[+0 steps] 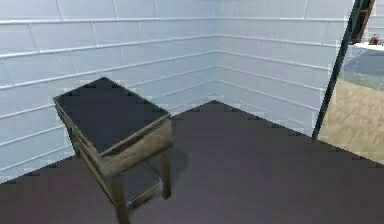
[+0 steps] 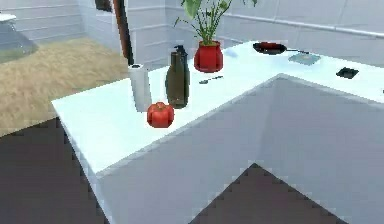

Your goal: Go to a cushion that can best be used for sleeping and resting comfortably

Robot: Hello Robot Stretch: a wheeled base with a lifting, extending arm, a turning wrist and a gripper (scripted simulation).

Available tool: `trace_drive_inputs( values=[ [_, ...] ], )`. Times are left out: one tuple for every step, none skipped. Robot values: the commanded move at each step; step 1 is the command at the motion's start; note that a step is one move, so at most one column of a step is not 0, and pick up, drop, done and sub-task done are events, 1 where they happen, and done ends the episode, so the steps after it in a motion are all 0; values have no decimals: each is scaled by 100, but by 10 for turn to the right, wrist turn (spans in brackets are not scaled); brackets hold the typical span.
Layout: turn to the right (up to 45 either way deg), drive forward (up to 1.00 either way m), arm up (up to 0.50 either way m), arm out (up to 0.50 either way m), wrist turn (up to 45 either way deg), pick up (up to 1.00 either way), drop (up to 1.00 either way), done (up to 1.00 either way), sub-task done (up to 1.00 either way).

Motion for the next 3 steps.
trace_drive_inputs(
  values=[
    [0,40,0,0,0,0,0,0,0],
    [450,0,0,0,0,0,0,0,0],
    [0,100,0,0,0,0,0,0,0]
  ],
)
